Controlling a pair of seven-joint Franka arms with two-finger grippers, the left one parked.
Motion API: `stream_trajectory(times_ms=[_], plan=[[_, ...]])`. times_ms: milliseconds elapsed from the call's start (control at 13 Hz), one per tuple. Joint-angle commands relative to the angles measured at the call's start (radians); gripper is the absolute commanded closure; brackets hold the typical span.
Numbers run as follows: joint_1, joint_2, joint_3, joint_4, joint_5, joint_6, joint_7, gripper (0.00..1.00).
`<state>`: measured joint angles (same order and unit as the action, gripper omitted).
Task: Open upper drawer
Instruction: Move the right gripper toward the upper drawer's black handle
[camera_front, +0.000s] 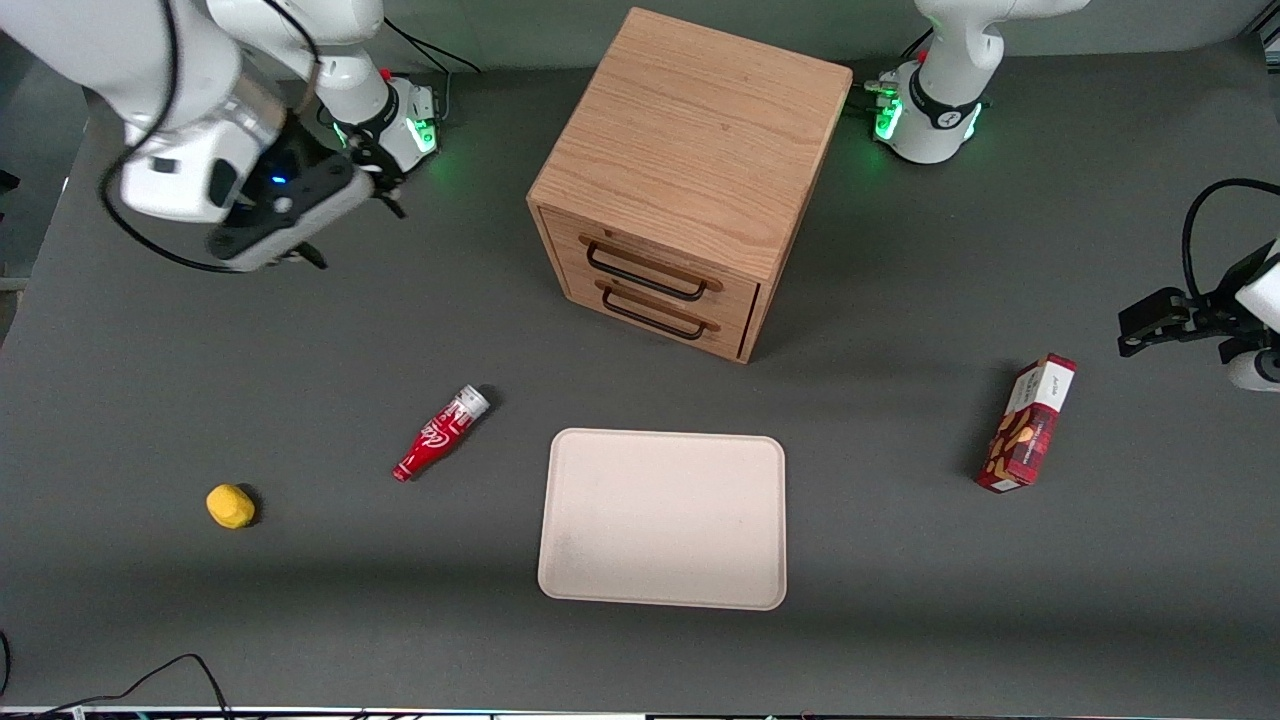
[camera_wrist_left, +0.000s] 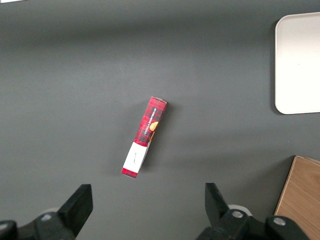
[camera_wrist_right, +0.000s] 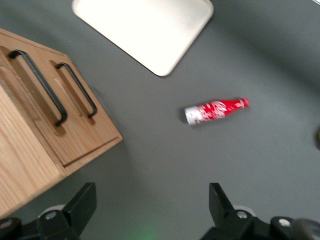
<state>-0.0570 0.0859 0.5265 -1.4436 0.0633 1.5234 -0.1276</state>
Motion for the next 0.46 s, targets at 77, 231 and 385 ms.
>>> stream_trajectory(times_ms=[77,231,385], plan=[[-0.006,0.069,0.108,-0.055,0.012,0.142,-0.012,0.00],[-0.006,0.093,0.147,-0.111,0.013,0.239,-0.010,0.00],[-0.001,0.120,0.187,-0.170,0.010,0.349,-0.007,0.00]])
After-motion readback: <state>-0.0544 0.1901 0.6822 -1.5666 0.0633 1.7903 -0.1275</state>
